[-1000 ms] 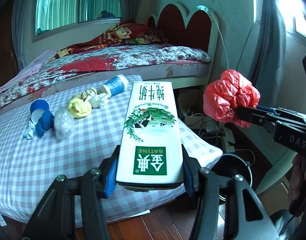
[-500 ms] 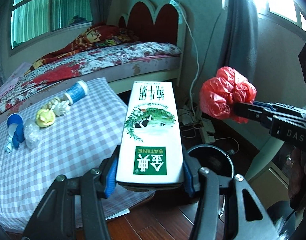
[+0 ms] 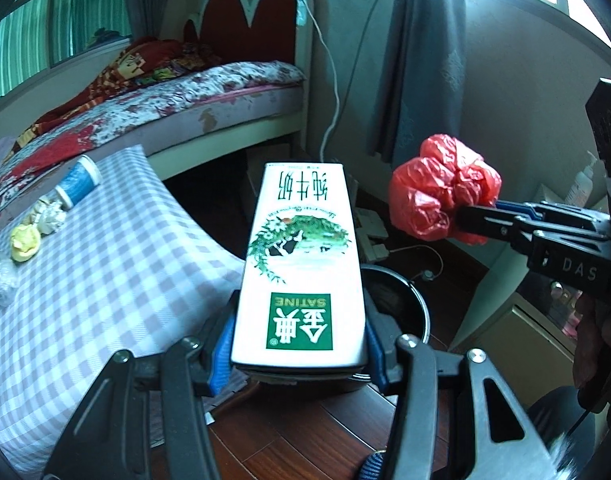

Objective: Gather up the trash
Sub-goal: 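Carry the green carton and red bag over the bin and release both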

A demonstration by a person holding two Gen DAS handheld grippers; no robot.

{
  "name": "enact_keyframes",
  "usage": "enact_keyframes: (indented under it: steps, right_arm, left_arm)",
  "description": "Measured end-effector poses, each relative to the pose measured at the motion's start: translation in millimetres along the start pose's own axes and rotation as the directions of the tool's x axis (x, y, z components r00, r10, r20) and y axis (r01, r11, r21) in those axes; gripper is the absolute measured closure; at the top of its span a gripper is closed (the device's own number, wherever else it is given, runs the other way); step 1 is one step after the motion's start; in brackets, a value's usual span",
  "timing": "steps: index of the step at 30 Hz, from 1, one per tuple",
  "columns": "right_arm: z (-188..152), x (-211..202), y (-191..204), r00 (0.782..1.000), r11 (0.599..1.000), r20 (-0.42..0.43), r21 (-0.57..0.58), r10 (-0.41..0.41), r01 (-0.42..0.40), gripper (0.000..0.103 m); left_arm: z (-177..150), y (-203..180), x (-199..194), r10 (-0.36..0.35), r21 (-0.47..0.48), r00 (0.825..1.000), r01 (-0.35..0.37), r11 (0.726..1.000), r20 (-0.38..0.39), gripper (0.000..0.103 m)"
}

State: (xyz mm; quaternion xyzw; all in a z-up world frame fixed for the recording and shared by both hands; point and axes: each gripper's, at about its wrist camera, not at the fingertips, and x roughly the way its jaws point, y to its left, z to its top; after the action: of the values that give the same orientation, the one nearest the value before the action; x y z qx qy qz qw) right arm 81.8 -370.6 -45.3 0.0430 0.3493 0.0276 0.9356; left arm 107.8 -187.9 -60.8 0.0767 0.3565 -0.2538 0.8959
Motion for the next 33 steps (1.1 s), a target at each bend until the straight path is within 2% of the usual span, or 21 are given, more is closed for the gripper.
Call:
enact_keyframes:
  steps: [6, 13, 21, 25, 33]
  right_arm:
    - [-20.3, 14.2, -26.7, 0.998, 1.0, -0.061, 0.019, -0.015, 0.016, 0.078]
    - [-42.0, 41.8, -52.1, 0.989, 1.0, -0.146, 0.013, -0.013, 0.015, 0.078]
    - [-60.3, 86.7, -66.5, 0.965, 1.0, -0.261, -0.025, 0.011, -0.018, 0.078]
    - [-65.8, 113.7, -70.5, 0.948, 0.998, -0.317, -0.041, 0.026, -0.042, 0.078]
    - [-75.4, 148.9, -71.9, 0.926, 0.997, -0.374, -0.052, 0.038, -0.063, 0.078]
  left_arm:
    - [-7.3, -20.5, 23.7, -0.054, 0.026, 0.997, 0.056, 0.998, -0.061, 0.049]
    - [-18.1, -31.2, 61.4, -0.092, 0.016, 0.983, 0.095, 0.995, -0.156, 0.049]
    - [-27.6, -34.0, 105.5, -0.099, 0.017, 0.963, 0.107, 0.994, -0.252, 0.049]
    - [-27.6, -33.5, 128.4, -0.121, 0.02, 0.946, 0.133, 0.991, -0.301, 0.049]
    - [-26.4, -23.3, 163.9, -0.142, 0.005, 0.924, 0.154, 0.988, -0.355, 0.049]
